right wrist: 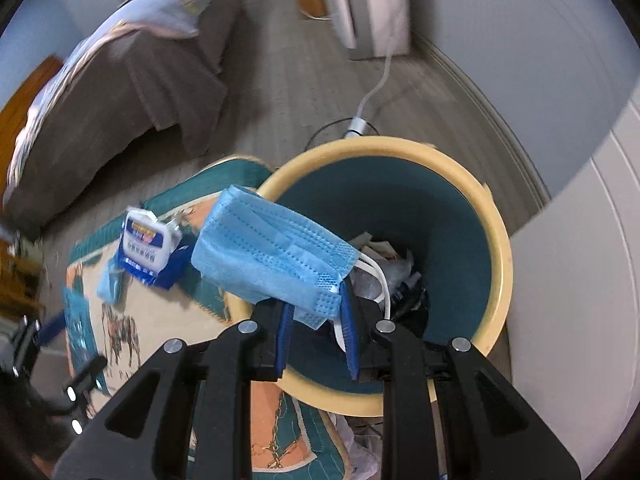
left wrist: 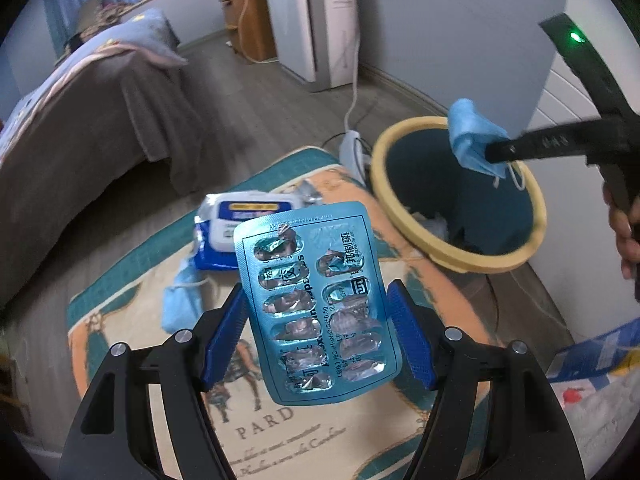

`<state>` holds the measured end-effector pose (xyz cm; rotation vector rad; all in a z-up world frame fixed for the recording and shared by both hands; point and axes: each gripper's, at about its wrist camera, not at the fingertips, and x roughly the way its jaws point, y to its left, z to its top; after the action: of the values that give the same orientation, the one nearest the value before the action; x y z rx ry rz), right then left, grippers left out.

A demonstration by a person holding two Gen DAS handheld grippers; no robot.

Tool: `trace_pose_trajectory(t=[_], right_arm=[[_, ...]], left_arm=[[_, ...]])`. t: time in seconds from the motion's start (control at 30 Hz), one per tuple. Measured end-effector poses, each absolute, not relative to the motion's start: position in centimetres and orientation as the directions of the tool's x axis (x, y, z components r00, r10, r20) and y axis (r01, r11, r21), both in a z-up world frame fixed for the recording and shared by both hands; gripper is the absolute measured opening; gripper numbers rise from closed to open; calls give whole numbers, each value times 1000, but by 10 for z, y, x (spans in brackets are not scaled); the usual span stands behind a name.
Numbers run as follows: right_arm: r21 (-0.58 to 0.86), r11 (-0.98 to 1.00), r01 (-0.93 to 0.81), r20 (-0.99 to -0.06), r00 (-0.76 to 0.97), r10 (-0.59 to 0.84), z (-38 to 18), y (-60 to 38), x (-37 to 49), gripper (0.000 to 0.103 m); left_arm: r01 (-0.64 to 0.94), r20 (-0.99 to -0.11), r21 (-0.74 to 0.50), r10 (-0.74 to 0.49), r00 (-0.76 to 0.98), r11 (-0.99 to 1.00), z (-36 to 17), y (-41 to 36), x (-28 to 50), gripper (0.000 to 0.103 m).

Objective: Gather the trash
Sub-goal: 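Carry the blister pack toward the bin with the left tool while the right tool carries the mask over it, then release the blister pack into the bin with the left tool while the right tool releases the mask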

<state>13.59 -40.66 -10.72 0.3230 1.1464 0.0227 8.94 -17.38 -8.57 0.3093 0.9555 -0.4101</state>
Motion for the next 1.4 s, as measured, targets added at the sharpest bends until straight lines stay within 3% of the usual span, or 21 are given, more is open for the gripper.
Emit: trace_pose_trajectory(t=[0.4, 0.7, 0.97, 1.4], right_arm=[[281, 942, 184, -891, 414, 185, -111, -417, 135, 21], [259, 935, 244, -910, 385, 152, -126, -433, 132, 21], [215, 914, 343, -919, 387, 71, -132, -459, 127, 21], [297, 874, 384, -881, 463, 96, -124, -469, 126, 22]], left_arm=[[610, -835, 97, -269, 480, 787, -96, -222, 51, 71], [635, -854, 10, -323, 408, 773, -114, -264, 45, 71], [685, -858, 49, -320, 401, 727, -115, -294, 65, 71], [675, -838, 115, -293, 460, 729, -110, -331, 122, 72]])
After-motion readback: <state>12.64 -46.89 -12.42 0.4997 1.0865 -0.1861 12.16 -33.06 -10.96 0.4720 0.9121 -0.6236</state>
